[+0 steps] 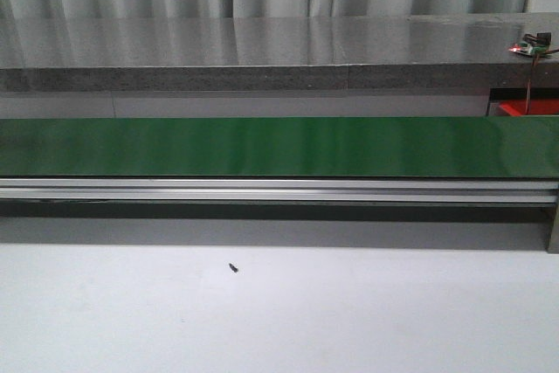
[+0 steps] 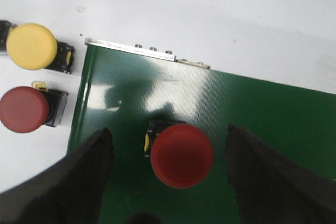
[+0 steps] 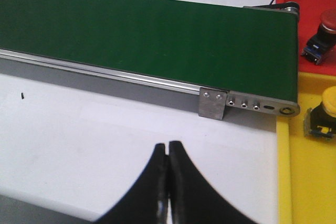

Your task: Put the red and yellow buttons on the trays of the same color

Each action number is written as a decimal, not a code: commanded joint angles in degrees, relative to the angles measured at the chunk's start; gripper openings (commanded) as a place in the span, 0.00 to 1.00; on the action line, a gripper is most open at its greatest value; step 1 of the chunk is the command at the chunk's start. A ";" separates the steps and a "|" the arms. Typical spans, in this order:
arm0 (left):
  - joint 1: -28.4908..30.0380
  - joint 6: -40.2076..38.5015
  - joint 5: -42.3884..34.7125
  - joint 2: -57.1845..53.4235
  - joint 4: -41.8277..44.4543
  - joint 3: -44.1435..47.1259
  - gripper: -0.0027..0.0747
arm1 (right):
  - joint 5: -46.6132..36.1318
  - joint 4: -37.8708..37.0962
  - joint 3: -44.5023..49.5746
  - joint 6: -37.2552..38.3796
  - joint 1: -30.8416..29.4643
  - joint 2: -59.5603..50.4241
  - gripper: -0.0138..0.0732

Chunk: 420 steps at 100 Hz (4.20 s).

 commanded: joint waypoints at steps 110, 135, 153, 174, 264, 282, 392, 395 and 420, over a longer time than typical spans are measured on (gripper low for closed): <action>9.19 -4.92 -7.70 8.71 8.19 -1.18 0.63 | -3.55 0.44 -1.57 -0.29 -0.01 0.23 0.08; 9.19 -5.18 -9.83 11.64 8.00 -1.18 0.63 | -3.55 0.44 -1.57 -0.29 -0.01 0.23 0.08; 9.19 -5.18 -9.96 13.10 7.90 -1.18 0.63 | -3.55 0.44 -1.57 -0.29 -0.01 0.23 0.08; 9.19 -5.18 -10.75 13.10 8.05 -1.31 0.41 | -3.55 0.44 -1.57 -0.29 -0.01 0.23 0.08; 4.95 1.33 -7.02 1.41 0.35 -1.31 0.26 | -3.55 0.44 -1.57 -0.29 -0.01 0.23 0.08; 3.13 1.33 -6.86 1.64 1.29 -1.31 0.26 | -3.55 0.44 -1.57 -0.29 -0.01 0.23 0.08; 3.13 4.52 -2.97 2.72 -2.90 -2.08 0.72 | -3.55 0.44 -1.57 -0.29 -0.01 0.23 0.08; 3.13 4.52 -2.83 2.63 -3.02 -2.08 0.72 | -3.55 0.44 -1.57 -0.29 -0.01 0.23 0.08; 3.13 8.01 -1.69 -0.85 -6.28 -1.98 0.63 | -3.55 0.44 -1.57 -0.29 -0.01 0.23 0.08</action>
